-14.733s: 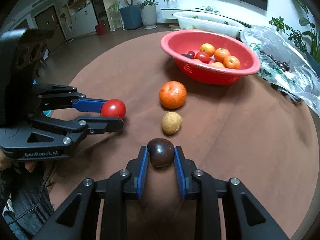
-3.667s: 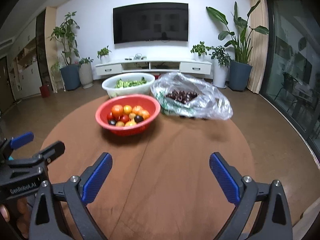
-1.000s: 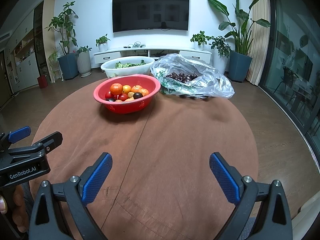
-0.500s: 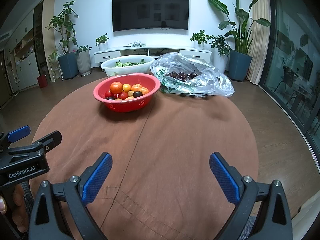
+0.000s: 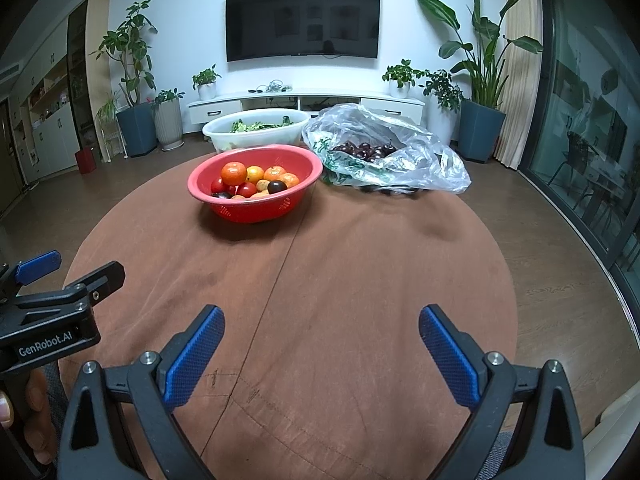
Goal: Organize fruits
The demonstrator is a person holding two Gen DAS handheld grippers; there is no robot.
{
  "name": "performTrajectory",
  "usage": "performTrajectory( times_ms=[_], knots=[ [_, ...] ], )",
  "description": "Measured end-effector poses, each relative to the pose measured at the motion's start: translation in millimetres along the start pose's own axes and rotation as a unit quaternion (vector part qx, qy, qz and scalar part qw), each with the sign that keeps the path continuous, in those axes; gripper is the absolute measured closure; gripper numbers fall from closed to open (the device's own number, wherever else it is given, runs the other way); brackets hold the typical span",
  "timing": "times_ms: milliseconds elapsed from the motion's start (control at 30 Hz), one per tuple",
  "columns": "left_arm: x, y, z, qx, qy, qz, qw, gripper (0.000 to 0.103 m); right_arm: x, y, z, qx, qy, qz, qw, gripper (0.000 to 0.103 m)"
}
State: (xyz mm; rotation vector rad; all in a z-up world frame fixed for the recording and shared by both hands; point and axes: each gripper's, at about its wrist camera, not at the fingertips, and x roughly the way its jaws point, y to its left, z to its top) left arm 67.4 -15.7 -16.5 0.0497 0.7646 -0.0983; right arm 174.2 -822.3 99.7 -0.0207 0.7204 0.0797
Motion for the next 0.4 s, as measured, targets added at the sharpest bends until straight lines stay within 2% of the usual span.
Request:
performTrajectory(
  times_ms=[400],
  knots=[
    [-1.1,-2.4,-3.4,0.002,-0.008,0.006,1.0,0.0,-4.1,-1.1,-7.1,-0.001,0.006,0.001,1.0,0.003]
  ],
)
